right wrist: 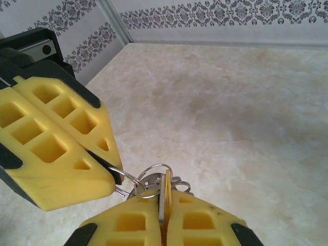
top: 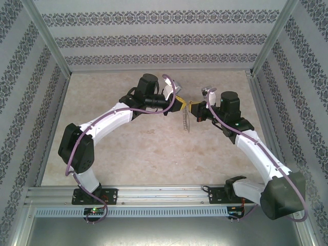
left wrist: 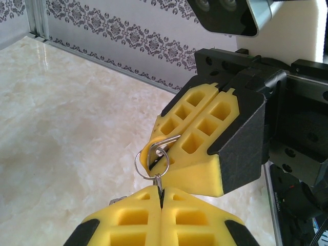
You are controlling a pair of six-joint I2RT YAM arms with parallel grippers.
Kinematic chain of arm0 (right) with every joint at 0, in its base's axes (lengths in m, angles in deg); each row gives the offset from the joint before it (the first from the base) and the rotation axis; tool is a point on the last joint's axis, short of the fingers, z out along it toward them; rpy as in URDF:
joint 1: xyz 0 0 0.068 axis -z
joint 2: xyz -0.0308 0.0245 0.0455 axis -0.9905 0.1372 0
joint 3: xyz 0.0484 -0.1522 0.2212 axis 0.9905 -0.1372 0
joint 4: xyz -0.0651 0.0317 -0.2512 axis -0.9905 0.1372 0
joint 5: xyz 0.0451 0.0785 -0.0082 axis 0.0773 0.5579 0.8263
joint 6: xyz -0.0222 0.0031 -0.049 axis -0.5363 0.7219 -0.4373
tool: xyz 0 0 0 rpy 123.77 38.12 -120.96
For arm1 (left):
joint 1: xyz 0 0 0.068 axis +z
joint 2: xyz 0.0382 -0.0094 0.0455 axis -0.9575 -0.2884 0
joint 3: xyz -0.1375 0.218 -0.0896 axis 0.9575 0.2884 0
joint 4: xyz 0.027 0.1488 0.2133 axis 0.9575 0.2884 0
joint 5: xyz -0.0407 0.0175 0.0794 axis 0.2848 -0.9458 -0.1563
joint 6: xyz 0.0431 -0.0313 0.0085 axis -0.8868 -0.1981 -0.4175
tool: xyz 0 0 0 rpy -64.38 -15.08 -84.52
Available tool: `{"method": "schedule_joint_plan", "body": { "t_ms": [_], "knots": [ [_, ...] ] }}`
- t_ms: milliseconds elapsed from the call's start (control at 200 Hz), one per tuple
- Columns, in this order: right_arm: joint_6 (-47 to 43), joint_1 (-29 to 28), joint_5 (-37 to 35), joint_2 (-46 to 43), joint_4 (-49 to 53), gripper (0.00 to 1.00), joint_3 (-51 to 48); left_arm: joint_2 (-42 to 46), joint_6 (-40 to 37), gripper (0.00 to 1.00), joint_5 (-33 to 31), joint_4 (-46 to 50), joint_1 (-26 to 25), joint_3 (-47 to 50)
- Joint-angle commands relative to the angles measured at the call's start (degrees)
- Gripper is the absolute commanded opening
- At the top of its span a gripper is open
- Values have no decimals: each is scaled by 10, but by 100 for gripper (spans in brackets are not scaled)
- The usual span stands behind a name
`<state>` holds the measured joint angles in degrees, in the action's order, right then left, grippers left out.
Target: Put the keys on the keyring
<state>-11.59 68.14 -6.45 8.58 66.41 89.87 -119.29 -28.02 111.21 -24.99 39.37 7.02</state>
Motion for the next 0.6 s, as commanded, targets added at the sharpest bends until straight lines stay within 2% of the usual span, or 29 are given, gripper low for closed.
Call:
{"method": "schedule_joint_plan", "body": {
  "t_ms": [0, 275, 595],
  "knots": [
    [9, 6, -24, 7, -26, 0, 8, 15, -17, 0, 23, 20, -7, -8],
    [-6, -39, -35, 36, -18, 0, 36, 11, -13, 0, 31, 16, -8, -11],
    [-3, -14, -50, 17, -20, 0, 18, 8, -19, 0, 22, 19, -8, -10]
  ]
}}
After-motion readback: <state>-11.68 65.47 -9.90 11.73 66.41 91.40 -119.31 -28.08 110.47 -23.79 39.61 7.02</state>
